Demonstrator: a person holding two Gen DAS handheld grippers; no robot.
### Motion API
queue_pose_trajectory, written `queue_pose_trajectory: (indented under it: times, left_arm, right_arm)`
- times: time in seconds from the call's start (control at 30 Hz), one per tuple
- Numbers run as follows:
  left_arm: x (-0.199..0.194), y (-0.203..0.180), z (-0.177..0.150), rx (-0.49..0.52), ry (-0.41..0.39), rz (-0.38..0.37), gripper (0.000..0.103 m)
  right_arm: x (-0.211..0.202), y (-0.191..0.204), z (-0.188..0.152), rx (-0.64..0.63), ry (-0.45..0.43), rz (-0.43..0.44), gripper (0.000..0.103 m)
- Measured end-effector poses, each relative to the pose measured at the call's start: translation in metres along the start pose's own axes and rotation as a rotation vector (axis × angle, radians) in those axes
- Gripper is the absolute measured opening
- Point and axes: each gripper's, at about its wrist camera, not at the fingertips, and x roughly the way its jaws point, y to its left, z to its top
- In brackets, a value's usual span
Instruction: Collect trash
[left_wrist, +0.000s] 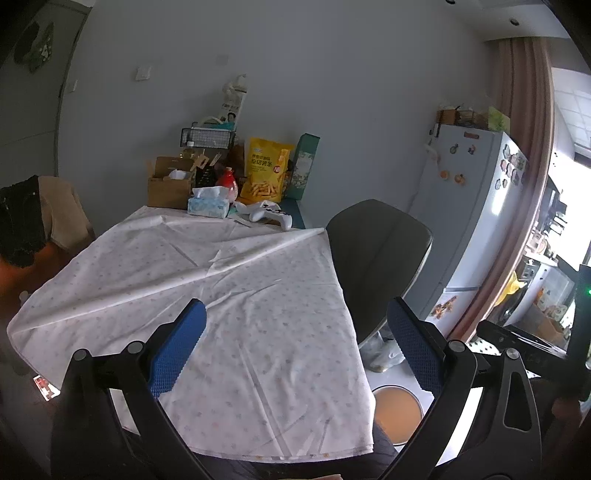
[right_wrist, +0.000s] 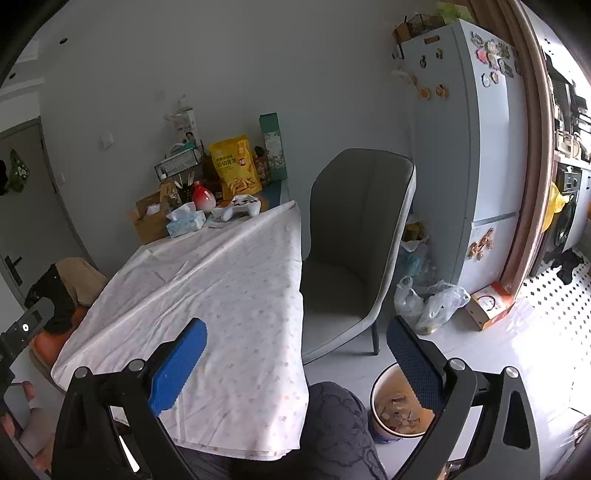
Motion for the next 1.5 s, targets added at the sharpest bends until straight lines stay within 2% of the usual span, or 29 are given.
queue_pose_trajectory:
  times: [1.0, 1.5]
  left_arm:
    - [-0.009, 0.003, -0.002, -0.01, 0.008, -0.01, 0.097]
    - [-0.006, -0.001, -0.005, 0.002, 0.015, -0.02, 0.097]
  right_arm:
    - [-0.01, 0.005, -0.004, -0.023, -0.028, 0.006, 0.095]
    - [-0.007, 0.001, -0.005, 0.005, -0.019, -0.013, 0.095]
